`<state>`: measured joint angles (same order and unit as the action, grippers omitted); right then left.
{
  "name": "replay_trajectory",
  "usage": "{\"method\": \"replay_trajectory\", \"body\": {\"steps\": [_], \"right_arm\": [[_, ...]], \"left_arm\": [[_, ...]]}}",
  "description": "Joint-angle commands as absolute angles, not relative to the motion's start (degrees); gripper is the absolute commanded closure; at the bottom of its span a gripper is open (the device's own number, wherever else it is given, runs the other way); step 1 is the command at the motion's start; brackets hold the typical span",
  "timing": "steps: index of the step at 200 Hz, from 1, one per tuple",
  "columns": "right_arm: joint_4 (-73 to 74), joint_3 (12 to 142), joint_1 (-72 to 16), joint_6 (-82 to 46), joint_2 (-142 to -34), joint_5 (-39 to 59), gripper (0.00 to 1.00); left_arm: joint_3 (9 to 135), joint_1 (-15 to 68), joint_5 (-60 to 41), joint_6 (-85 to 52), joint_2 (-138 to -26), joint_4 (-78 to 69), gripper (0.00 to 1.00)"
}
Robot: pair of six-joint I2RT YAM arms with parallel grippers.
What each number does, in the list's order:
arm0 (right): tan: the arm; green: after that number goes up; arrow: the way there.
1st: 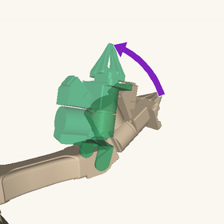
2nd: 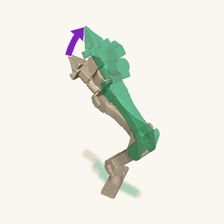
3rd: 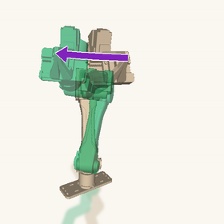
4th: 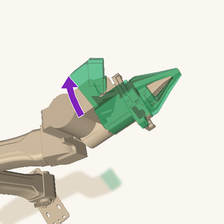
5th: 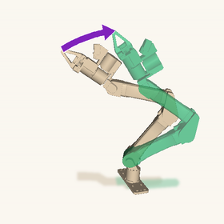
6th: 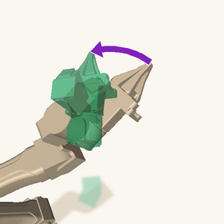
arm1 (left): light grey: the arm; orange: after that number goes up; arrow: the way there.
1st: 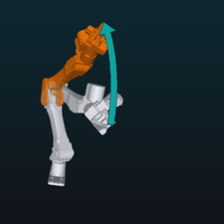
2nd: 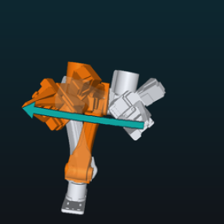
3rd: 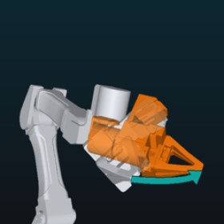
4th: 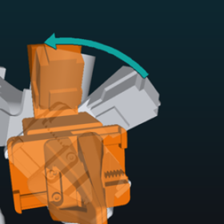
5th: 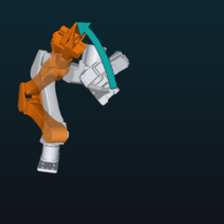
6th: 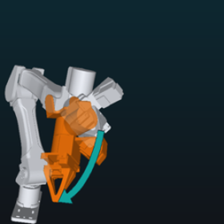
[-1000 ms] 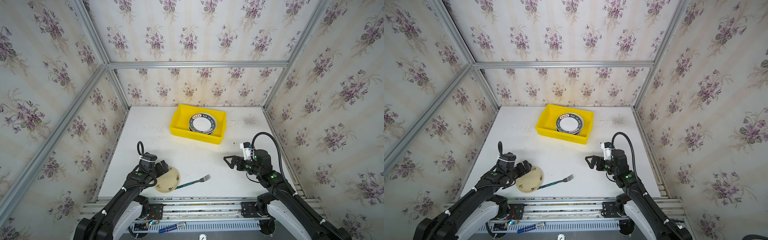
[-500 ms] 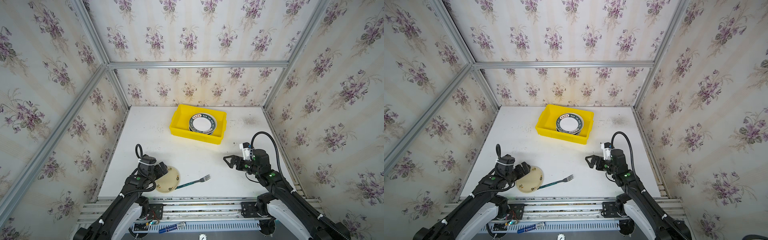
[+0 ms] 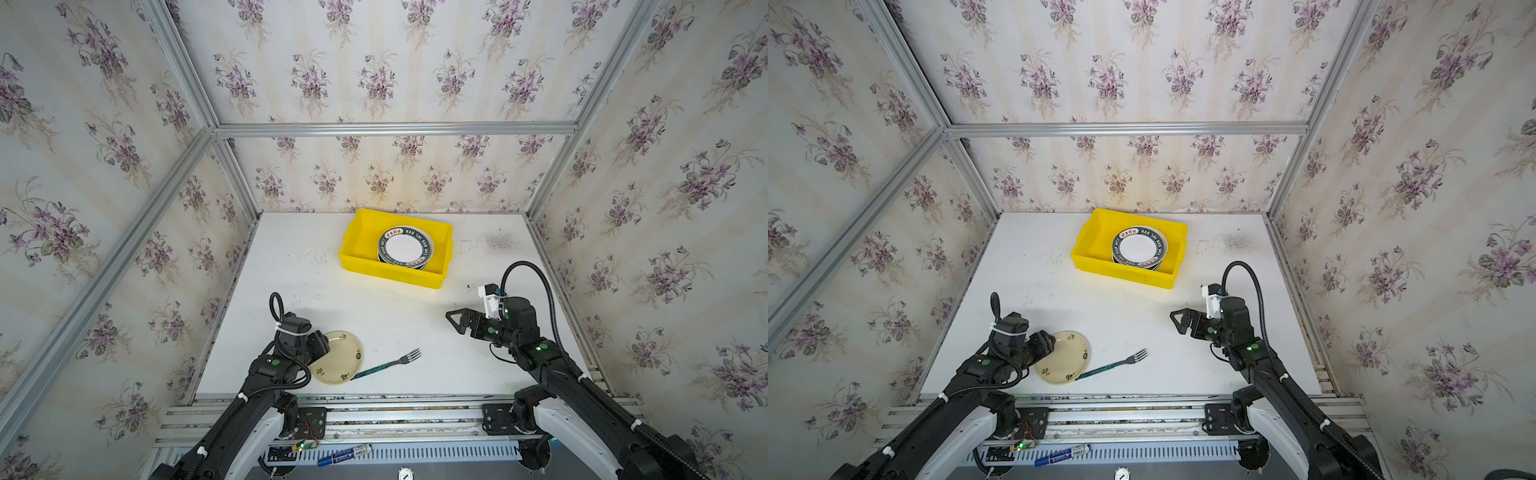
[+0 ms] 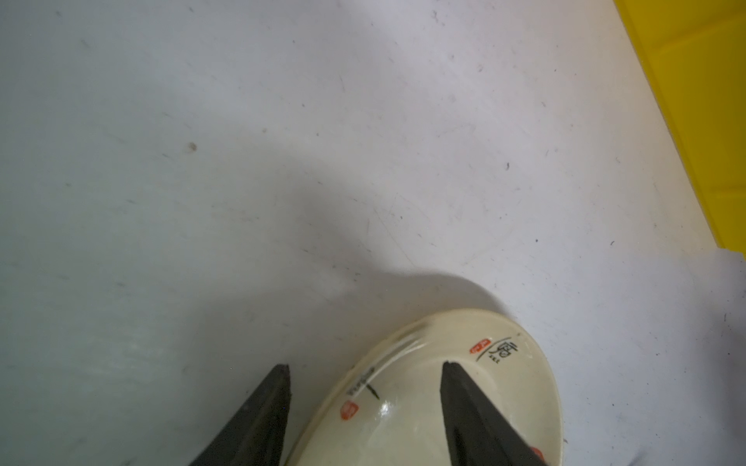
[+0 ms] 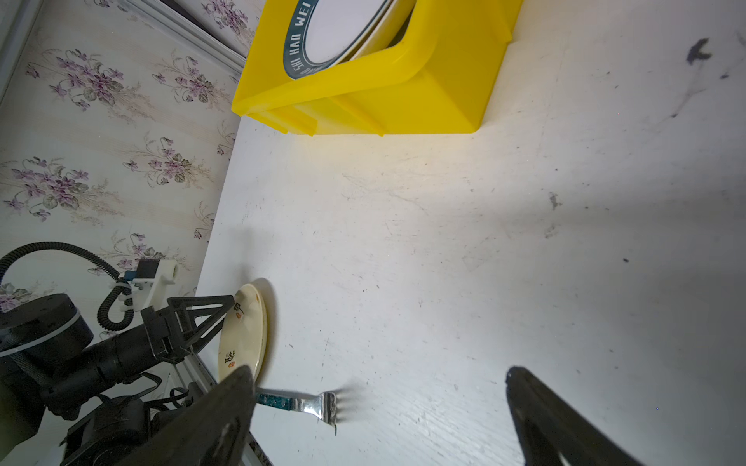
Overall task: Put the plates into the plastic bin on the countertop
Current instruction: 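Push the left gripper fingers against the small cream plate rim nearest the robot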
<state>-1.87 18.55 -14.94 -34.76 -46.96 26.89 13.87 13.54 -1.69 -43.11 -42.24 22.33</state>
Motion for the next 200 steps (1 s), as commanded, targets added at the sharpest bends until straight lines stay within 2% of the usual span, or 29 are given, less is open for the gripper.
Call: {"method": "replay_trajectory", "body": {"steps": [1,48,120,124,156,200], "right_arm": [[1.46,19.05,-14.94,-36.25,-47.47,27.23,0.01],[1.85,19.36,-14.94,-36.47,-48.40,27.07,0.01],[2.72,19.38,-14.94,-37.00,-49.39,27.42,0.01],[2.79,19.35,-14.94,-37.00,-49.43,27.42,0.01],[2.73,19.34,-14.94,-36.96,-49.48,27.38,0.01],[2.72,19.39,-14.94,-36.91,-49.68,27.16,0.01]], "left_arm": [[13.53,13.62,-3.34,-42.67,-42.97,26.83,0.38],[13.71,13.80,-2.64,-42.54,-43.41,25.94,0.44],[13.80,13.89,-4.87,-42.61,-48.25,21.06,0.44],[13.88,13.89,-4.92,-42.58,-48.56,20.89,0.48],[14.66,13.97,-5.11,-42.23,-50.66,19.96,0.53],[15.52,13.98,-4.92,-41.93,-52.01,19.01,0.55]]}}
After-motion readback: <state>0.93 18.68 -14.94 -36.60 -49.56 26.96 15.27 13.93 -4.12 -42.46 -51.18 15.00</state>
